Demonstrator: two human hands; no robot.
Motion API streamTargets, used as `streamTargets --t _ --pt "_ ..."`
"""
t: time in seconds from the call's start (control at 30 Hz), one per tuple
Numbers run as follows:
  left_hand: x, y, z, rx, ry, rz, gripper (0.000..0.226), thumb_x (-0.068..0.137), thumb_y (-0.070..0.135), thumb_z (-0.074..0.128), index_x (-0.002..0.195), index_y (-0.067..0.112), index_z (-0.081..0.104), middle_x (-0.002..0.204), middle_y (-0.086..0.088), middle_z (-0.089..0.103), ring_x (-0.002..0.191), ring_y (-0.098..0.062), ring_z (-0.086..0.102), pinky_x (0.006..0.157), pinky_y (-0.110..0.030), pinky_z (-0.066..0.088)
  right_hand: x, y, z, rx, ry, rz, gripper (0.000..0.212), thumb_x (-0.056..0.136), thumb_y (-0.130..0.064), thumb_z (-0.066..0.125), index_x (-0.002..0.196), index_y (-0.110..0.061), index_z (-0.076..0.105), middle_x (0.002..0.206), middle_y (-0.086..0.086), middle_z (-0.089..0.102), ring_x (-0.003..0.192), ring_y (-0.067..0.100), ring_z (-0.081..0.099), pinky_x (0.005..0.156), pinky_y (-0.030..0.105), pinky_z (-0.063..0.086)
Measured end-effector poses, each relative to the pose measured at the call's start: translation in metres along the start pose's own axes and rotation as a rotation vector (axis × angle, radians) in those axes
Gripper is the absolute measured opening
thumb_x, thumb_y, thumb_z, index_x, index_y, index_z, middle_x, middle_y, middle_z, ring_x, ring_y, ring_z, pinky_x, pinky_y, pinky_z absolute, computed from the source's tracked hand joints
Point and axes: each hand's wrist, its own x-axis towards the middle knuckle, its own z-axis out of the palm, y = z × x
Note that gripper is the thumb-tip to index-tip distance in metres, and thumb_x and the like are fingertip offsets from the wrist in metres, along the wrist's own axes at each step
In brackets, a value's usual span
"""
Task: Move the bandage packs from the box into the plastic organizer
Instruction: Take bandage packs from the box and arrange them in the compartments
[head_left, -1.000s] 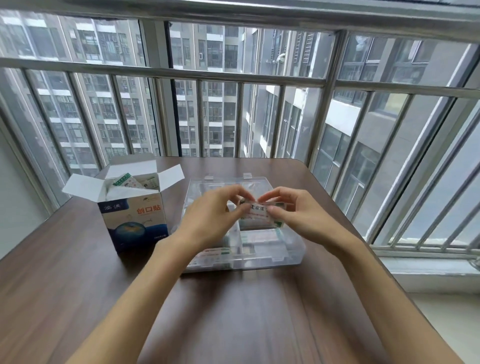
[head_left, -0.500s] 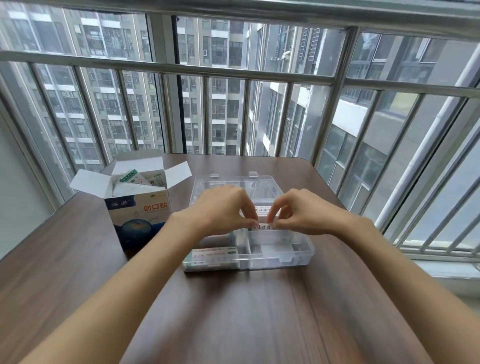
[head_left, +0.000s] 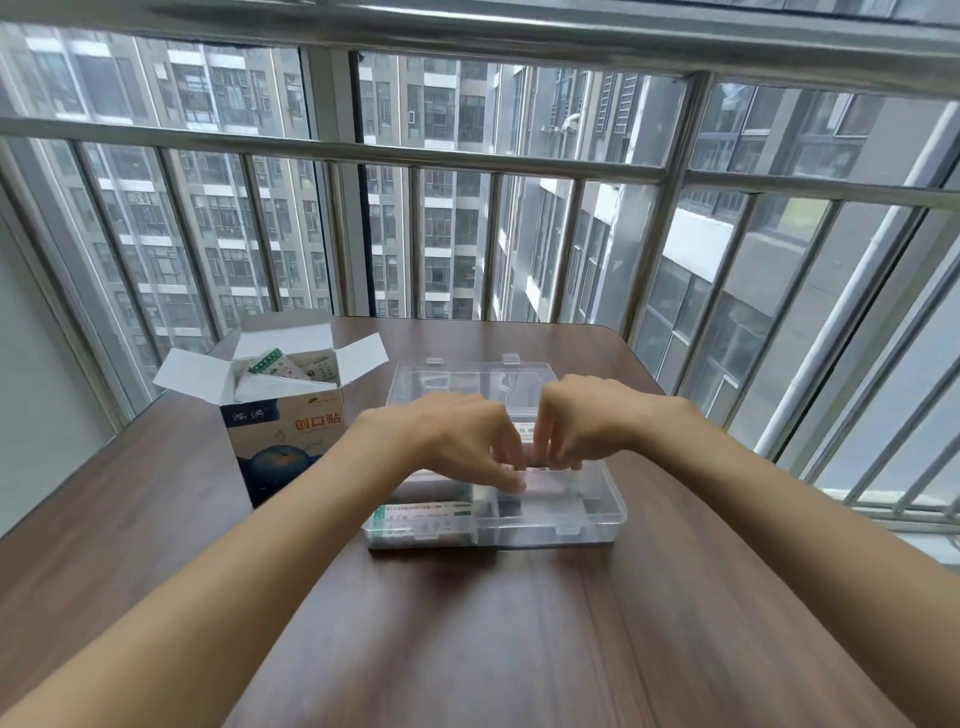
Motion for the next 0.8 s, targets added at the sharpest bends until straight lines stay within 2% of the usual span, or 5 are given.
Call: streamTargets --t 0.17,0.3,0.43,0.7,0.8 --pt "-0.001 -0.004 0.004 -0.04 0.05 0.0 0.032 0.084 0.053 0.062 0.11 0.036 0.069 0.112 0.017 0.068 0.1 -0.011 0.06 0.081 -0.029 0.046 -0.01 0.0 -0.011 0.035 0.205 0.14 0.007 0.075 -0.024 0.076 0.082 -0.023 0.074 0.064 -0.008 0.069 0.061 0.003 0.065 0.054 0.02 0.043" --pt "0.0 -0.003 0.005 -0.046 0.064 -0.008 0.032 0.083 0.052 0.063 0.109 0.034 0.07 0.111 0.018 0.068 0.1 -0.011 0.06 0.083 -0.03 0.048 -0.01 -0.007 -0.012 -0.067 -0.052 0.317 0.021 0.084 -0.025 0.067 0.066 -0.015 0.06 0.051 -0.007 0.057 0.047 0.006 0.051 0.052 0.022 0.04" --pt "0.001 -0.002 0.006 -0.056 0.067 -0.015 0.033 0.083 0.051 0.064 0.108 0.03 0.063 0.111 0.016 0.067 0.102 -0.011 0.058 0.077 -0.029 0.041 -0.004 -0.014 -0.012 0.018 -0.308 0.382 0.031 0.096 -0.025 0.05 0.071 -0.008 0.055 0.06 -0.001 0.055 0.047 0.01 0.042 0.046 0.018 0.034" --pt "-0.002 0.005 0.008 0.125 0.127 -0.016 0.032 0.089 0.053 0.055 0.102 0.028 0.069 0.105 0.0 0.067 0.095 -0.023 0.059 0.07 -0.028 0.035 0.009 -0.02 -0.007 0.027 -0.28 0.463 0.026 0.097 -0.017 0.045 0.072 -0.01 0.042 0.034 -0.006 0.053 0.05 0.009 0.044 0.064 0.022 0.038" --pt "-0.002 0.006 0.007 0.144 0.152 -0.019 0.033 0.09 0.053 0.054 0.104 0.028 0.069 0.105 -0.001 0.066 0.096 -0.024 0.059 0.07 -0.028 0.034 0.009 -0.016 -0.012 0.09 -0.323 0.459 0.029 0.094 -0.012 0.048 0.065 -0.009 0.049 0.032 -0.004 0.045 0.044 0.01 0.035 0.051 0.019 0.031"
